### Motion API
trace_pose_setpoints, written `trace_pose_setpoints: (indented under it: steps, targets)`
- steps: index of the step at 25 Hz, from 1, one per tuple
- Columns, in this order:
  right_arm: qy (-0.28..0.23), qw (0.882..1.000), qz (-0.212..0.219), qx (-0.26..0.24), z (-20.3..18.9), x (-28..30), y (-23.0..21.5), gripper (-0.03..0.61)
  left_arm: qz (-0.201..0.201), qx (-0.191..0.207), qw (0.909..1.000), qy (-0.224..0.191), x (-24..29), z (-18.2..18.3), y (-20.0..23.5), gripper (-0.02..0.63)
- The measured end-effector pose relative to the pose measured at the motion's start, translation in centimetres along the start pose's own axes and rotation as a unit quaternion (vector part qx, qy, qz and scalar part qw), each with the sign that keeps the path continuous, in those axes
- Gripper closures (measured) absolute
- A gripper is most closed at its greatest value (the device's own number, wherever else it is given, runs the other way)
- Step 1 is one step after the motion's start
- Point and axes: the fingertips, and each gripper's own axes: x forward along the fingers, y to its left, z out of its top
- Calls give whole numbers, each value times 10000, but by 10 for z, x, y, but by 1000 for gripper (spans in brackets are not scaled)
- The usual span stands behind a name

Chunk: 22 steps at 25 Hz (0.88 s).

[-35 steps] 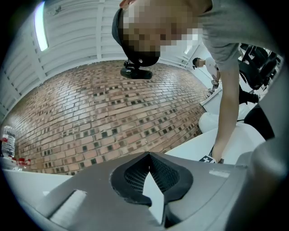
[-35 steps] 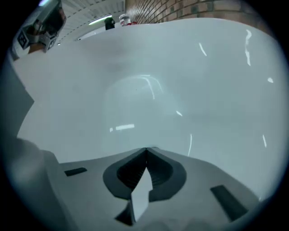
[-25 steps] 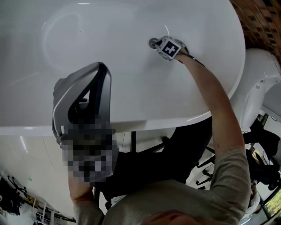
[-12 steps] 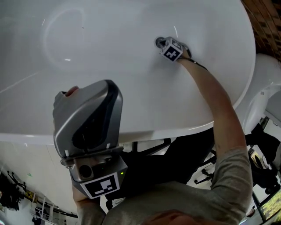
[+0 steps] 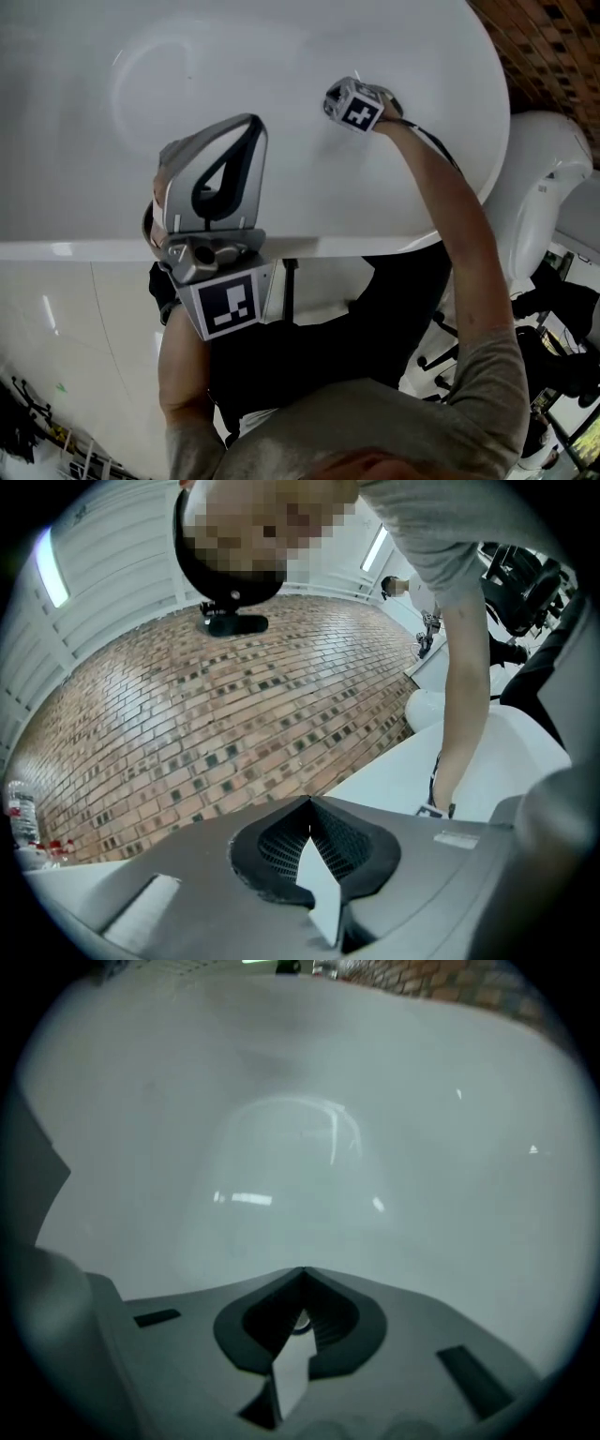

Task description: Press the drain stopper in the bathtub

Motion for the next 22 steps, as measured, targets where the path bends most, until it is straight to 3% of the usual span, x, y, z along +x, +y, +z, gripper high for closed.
trace_pose_setpoints:
  steps: [3, 7, 10, 12, 14, 17, 22]
  targets:
    - [-970, 9911, -783, 458, 38, -105, -25, 575, 47, -1, 10000, 33, -3, -4, -1, 606]
    - [-2295, 9517, -1955, 581, 59, -290, -33, 577, 489, 64, 9970, -594, -12, 16, 25, 606]
    - [-3287, 9078, -2536, 600, 59, -431, 9, 577, 1029, 19, 9915, -801, -40, 53, 59, 606]
    - [-3830, 8725, -2957, 681, 51, -516, 45, 577, 1131, -62, 9886, -995, -57, 90, 71, 606]
    - [-4304, 8343, -3357, 774, 50, -587, 88, 578, 1003, 1, 9876, -1211, -70, 129, 76, 606]
    - [-4796, 7826, -3943, 461, 51, -665, 160, 578, 770, 166, 9829, -1664, -102, 192, 80, 606]
    - [-5341, 7223, -4388, -208, 60, -744, 276, 578, 453, 212, 9668, -2507, -180, 297, 63, 606]
